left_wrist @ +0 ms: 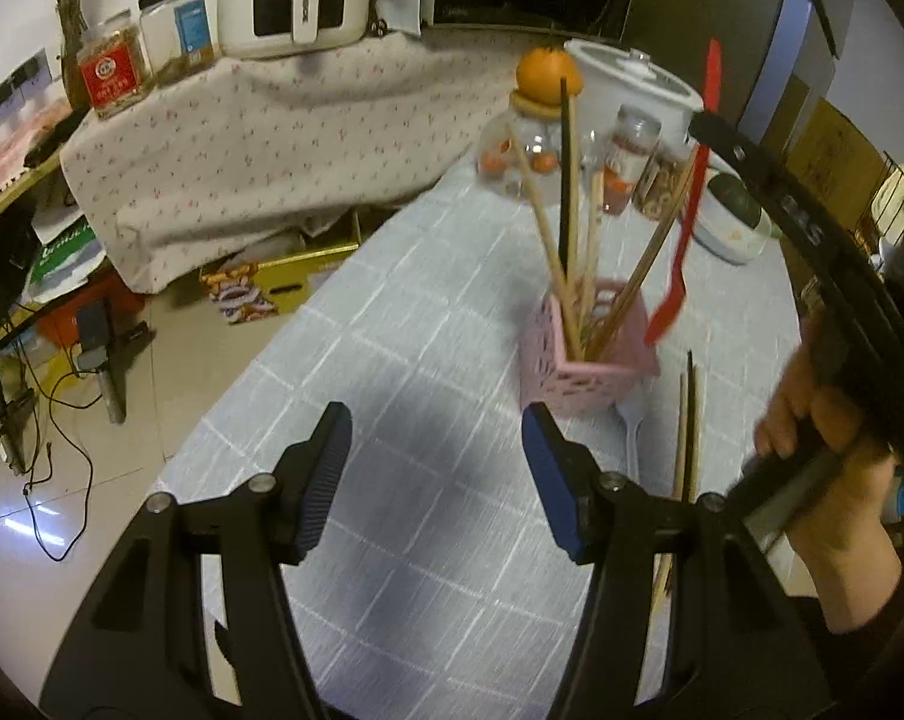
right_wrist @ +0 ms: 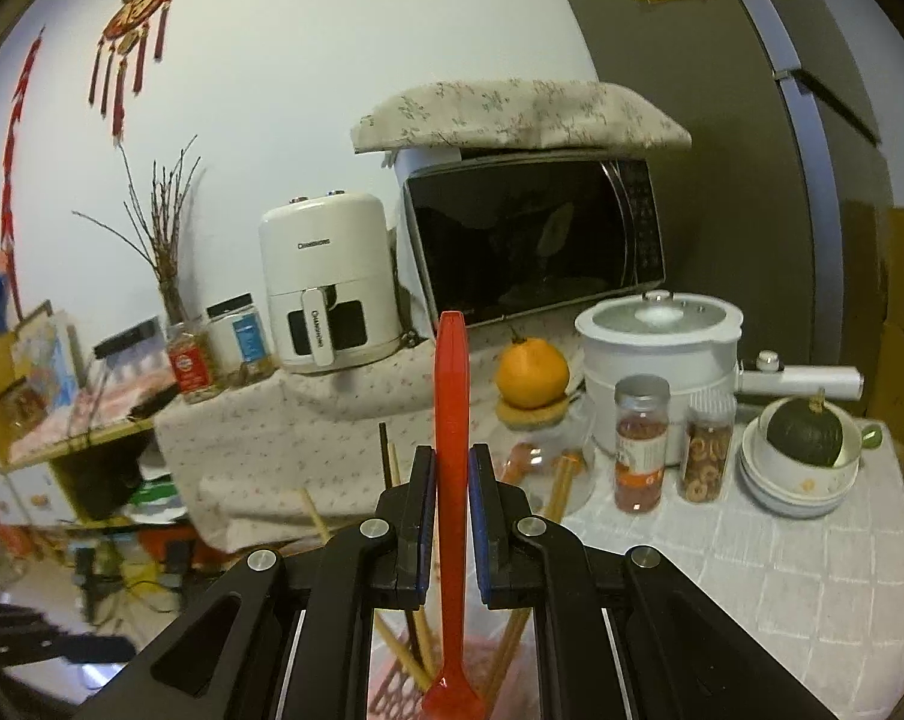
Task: Organize utensils
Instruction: 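Lower the red spoon into the pink basket with the right gripper while the left opens, then grasp a wooden chopstick with the right gripper while the left grasps the black chopstick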
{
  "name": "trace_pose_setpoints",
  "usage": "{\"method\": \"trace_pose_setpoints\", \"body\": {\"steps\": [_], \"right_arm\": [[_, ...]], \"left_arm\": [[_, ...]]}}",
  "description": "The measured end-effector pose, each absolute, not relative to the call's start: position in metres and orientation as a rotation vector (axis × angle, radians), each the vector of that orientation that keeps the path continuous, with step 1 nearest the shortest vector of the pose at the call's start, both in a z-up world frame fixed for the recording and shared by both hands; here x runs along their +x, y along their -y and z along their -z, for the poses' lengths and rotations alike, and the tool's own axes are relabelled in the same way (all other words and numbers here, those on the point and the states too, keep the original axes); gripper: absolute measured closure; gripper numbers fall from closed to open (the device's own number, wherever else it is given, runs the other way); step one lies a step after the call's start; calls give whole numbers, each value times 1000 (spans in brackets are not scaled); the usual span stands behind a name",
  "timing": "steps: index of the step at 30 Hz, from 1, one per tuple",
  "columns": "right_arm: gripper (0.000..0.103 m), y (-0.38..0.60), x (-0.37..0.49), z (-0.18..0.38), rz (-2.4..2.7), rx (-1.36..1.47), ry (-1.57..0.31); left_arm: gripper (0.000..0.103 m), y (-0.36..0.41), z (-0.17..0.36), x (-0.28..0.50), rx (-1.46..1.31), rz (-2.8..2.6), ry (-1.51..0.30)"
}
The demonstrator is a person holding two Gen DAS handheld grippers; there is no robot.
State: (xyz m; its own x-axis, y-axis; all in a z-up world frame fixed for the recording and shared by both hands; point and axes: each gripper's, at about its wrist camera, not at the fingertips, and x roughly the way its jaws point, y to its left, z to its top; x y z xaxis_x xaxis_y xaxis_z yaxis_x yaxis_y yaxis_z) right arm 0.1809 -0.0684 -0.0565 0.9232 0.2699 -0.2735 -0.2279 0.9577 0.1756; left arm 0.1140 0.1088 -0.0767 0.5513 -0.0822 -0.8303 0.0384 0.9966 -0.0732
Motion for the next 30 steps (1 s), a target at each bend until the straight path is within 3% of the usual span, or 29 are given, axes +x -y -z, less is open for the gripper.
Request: {"method": "trace_pose_setpoints", "body": {"steps": [12, 23, 26, 30], "right_arm": [[88, 71, 184, 84, -213, 162, -330], [46, 119, 167, 38, -200, 125, -460], [33, 135, 160, 32, -176, 103, -519], [24, 158, 151, 35, -138, 97, -636]], "left_arm": [[43, -109, 83, 113, -53, 86, -1011], [42, -92, 92, 115, -106, 108, -1061], [35, -83, 96, 116, -142, 124, -1089], [28, -72, 99, 116, -206, 144, -1117]]}}
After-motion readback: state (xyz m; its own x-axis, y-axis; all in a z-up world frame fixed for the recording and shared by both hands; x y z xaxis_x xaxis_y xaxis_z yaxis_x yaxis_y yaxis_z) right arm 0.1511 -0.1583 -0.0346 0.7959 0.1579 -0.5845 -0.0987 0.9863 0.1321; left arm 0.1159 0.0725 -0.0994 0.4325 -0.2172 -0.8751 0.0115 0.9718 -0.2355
